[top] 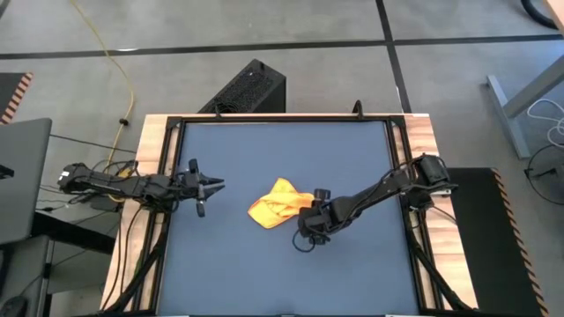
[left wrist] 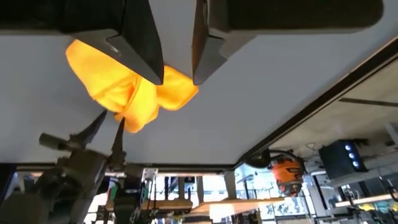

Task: Roll towel
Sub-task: Roll the yellow microfiber cloth on the table

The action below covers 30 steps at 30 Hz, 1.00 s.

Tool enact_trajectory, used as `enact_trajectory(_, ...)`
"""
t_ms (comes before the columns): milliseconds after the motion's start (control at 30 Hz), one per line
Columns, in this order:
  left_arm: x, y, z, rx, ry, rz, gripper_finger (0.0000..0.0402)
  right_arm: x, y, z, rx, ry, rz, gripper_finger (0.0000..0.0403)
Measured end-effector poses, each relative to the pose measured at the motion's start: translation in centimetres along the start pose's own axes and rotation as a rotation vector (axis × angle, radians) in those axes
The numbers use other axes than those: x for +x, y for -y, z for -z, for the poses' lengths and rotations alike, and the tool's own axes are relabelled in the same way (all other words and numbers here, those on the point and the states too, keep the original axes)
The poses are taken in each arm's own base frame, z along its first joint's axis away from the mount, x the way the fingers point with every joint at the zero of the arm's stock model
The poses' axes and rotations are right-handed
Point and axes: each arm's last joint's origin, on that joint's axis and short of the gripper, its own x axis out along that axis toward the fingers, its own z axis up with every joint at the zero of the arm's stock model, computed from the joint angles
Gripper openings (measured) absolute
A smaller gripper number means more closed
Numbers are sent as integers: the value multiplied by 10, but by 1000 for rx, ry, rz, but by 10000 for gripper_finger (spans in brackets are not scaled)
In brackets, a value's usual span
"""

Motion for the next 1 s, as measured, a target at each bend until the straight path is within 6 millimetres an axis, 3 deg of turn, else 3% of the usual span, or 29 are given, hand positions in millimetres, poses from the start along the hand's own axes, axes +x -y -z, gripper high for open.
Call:
enact_trajectory(133, 0, 0, 4, 7, -37, -1, 80, 3, 2, 1, 30, -11, 58, 157)
enact_trajectory(333, 0, 0, 6, 0, -57, -2, 80, 2, 7, 3, 5, -43, 79, 22)
enact_trajectory(533, 0, 0, 7, -35, -64, -2, 80, -25, 16, -29, -41, -28, 78, 16)
enact_trajectory(833, 0, 0, 7, -49, -65, -2, 80, -104, 40, -100, -171, 170, 42, 9)
enact_trajectory(1000, 0, 0, 7, -69, -65, 2, 80, -139, 60, -123, -177, 274, 47, 9)
